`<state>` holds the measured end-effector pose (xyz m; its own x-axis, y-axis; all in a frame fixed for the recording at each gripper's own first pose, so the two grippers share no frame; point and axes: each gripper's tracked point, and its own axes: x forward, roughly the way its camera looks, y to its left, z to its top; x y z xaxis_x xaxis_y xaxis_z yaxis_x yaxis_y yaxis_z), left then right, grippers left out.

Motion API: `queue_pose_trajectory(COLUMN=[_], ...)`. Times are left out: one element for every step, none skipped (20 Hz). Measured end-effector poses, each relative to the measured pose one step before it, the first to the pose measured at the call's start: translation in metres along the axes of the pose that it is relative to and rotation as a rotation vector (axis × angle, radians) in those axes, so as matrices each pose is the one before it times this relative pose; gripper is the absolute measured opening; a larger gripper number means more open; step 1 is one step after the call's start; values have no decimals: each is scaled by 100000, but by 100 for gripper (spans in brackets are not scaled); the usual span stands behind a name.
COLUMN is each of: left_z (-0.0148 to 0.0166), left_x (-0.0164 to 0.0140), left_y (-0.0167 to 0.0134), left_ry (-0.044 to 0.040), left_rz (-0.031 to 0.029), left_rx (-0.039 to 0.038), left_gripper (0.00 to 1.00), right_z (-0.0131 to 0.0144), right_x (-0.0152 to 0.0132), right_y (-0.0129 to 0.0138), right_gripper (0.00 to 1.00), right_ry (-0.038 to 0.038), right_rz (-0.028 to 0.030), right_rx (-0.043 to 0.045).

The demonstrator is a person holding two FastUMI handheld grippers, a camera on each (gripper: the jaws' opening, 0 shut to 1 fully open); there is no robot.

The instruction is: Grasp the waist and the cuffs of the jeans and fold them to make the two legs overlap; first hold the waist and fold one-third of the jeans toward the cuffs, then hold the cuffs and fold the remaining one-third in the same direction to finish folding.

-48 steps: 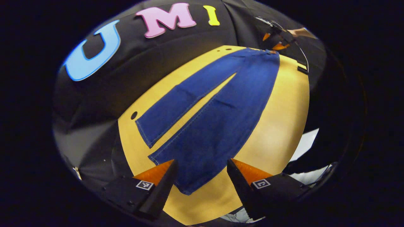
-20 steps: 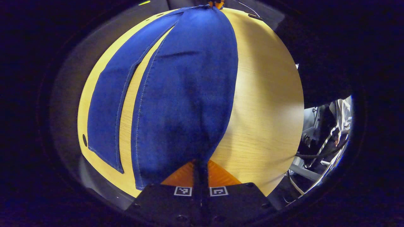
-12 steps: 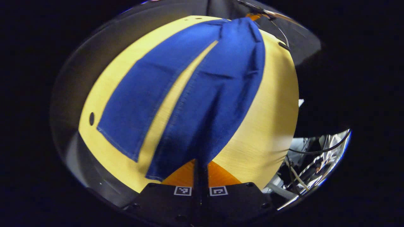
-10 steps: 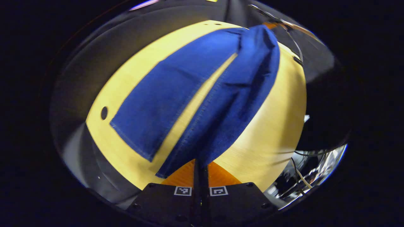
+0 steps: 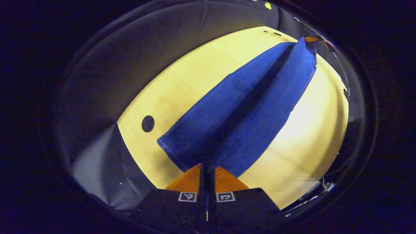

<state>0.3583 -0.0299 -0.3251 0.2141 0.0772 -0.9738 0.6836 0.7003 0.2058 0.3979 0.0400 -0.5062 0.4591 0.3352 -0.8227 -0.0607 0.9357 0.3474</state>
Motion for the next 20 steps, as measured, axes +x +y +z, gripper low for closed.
queue_pose_trajectory(left_z=[356,3,249,-285,-564,-606,78,438,583,602,1009,1281,1279,1316,702,444,-448,-382,-189,-531], left_x=[590,71,328,240,-101,152,-355,-474,-503,-401,-939,-1229,-1247,-965,-765,-1231,-121,-381,-611,-1175], left_y=[289,765,1059,1234,1289,1183,635,187,-111,-236,-951,-982,-1645,-1531,-1022,-2406,-333,-458,-1354,-796], left_ry=[1051,1611,-79,-503,-272,-1164,-3006,-4831,-6108,-7070,-6953,-8155,-7558,-7101,-5749,-6937,-4119,-3490,-1762,-816], left_rz=[3618,2330,3826,3908,4400,3490,2545,1777,920,-149,-2331,-2726,-4330,-3818,-3947,-2632,-2304,-874,-1438,-95], left_rx=[-3159,-3226,-2239,-1878,-2606,-2702,-2765,-3242,-3430,-5011,-6093,-7059,-6929,-6839,-6061,-6340,-3466,-2212,-800,303], left_gripper=[8,12,15,29,40,47,60,68,70,74,76,82,85,90,91,92,93,94,96,95], right_z=[-274,-327,70,465,714,1061,1601,2114,2360,2319,1954,801,591,-156,-657,-1338,-1467,-1544,-1780,-1519], right_x=[1637,1264,638,615,1,-108,-840,-1008,-1614,-1744,-1606,-1010,-1464,-974,-1048,-1892,-781,-395,107,557], right_y=[-450,-151,-224,93,-132,451,845,1125,930,493,193,-856,-839,-786,-1066,-2004,-1862,-2144,-2611,-2111], right_gripper=[13,13,14,24,27,22,38,53,68,83,98,95,96,96,96,96,96,96,96,96], right_ry=[1094,1012,-282,-1311,-2679,-4476,-5944,-6933,-7051,-6909,-5020,-2946,-1436,51,1562,2541,2359,2589,3233,3089], right_rz=[-2809,-2172,-1863,-69,-791,2753,4062,5081,3366,1981,255,-1641,-2620,-3143,-3170,-6966,-4858,-5919,-7162,-6266], right_rx=[-1107,-723,54,1268,1374,1802,2813,4543,4973,5041,3958,2608,1985,2442,2933,5097,4544,5275,4761,4849])
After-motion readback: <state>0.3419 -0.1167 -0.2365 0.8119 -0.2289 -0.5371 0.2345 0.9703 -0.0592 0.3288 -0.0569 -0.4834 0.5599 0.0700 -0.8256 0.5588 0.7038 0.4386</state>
